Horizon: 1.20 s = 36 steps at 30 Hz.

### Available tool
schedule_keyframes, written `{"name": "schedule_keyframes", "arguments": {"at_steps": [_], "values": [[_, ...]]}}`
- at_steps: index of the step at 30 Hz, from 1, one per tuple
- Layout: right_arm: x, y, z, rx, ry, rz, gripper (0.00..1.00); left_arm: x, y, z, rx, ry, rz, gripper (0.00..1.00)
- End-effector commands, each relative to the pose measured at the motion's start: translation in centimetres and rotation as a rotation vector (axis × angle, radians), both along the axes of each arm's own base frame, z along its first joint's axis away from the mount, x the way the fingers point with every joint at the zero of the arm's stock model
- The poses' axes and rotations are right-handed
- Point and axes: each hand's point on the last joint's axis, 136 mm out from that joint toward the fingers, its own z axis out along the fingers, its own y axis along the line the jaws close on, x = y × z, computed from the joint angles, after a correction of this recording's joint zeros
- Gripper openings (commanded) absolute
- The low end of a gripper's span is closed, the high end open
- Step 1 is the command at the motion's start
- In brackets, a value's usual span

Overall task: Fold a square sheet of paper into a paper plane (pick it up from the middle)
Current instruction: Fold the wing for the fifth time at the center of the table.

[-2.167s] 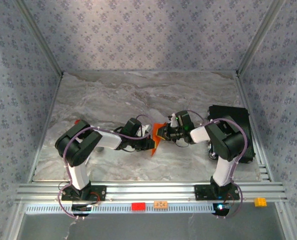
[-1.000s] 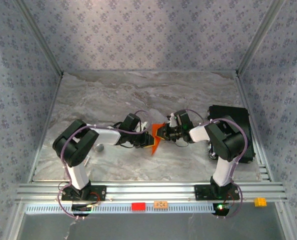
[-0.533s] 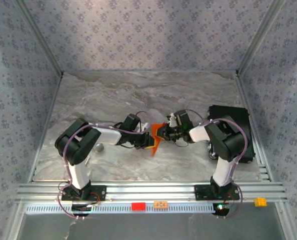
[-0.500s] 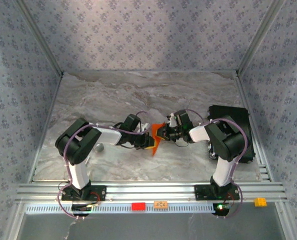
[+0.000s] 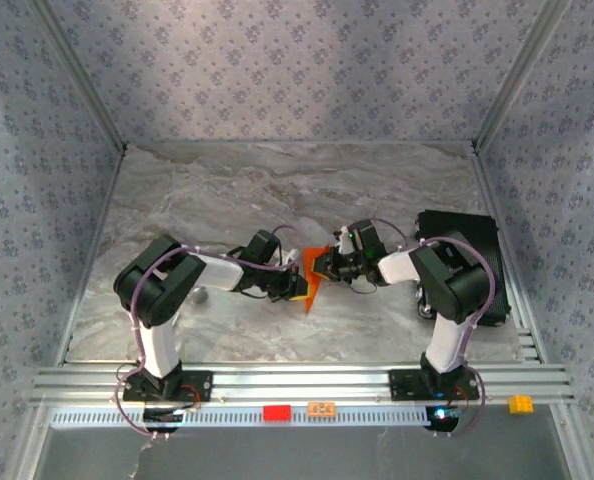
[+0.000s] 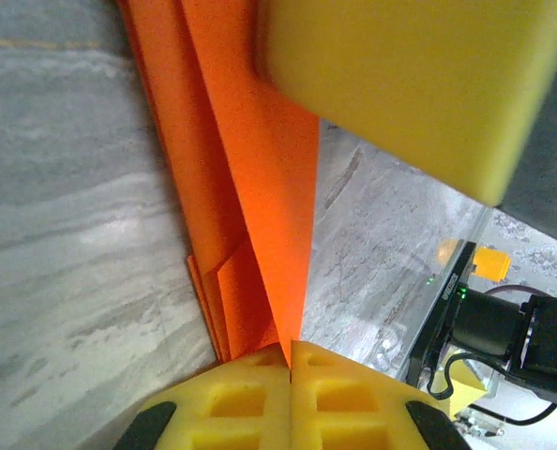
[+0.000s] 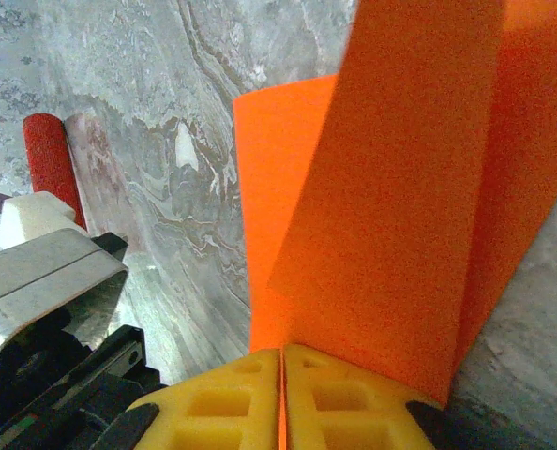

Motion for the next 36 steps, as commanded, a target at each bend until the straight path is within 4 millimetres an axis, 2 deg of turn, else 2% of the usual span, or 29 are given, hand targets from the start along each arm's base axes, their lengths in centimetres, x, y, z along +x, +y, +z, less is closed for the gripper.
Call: {"name": "schedule_keyframes", "arguments": {"at_steps": [1,5,10,13,15,17,28,31,33,36], "values": [[-2.1,-2.5,-5.4,-0.191,0.122,-0.050,0.12,-2.6,1.0,-1.5,0.032,0.088,-0.064,0.02],[-2.2,-2.5,-5.7,-0.201,0.124,-0.051,0.12,-3.6,1.8,-2.1,0.066,0.094,-0.077,0.06],[-2.2,-2.6,-5.9,-0.210,0.130,-0.053,0.12,-4.5,1.6,-2.0,0.058,0.100,-0.102,0.07],[-2.3,-2.6,-6.0,-0.212,0.133,-0.052,0.12,-4.9,1.7,-2.1,0.063,0.103,-0.113,0.11],[-2.2,-2.6,-6.0,-0.215,0.131,-0.051,0.11,-5.0,1.9,-2.1,0.066,0.100,-0.114,0.08],[-2.3,-2.7,-6.1,-0.218,0.133,-0.051,0.11,-5.2,1.9,-2.1,0.064,0.098,-0.116,0.00],[-2.4,-2.7,-6.3,-0.228,0.139,-0.053,0.11,-6.1,1.6,-1.6,0.051,0.080,-0.159,0.00],[-2.4,-2.7,-6.2,-0.226,0.136,-0.052,0.11,-5.6,1.6,-0.7,0.053,0.035,-0.147,0.08],[-2.3,-2.6,-6.1,-0.222,0.135,-0.051,0.11,-5.0,1.8,0.1,0.065,-0.007,-0.122,0.18],[-2.3,-2.5,-6.0,-0.217,0.130,-0.047,0.11,-3.9,2.1,1.9,0.080,-0.094,-0.078,0.25]]}}
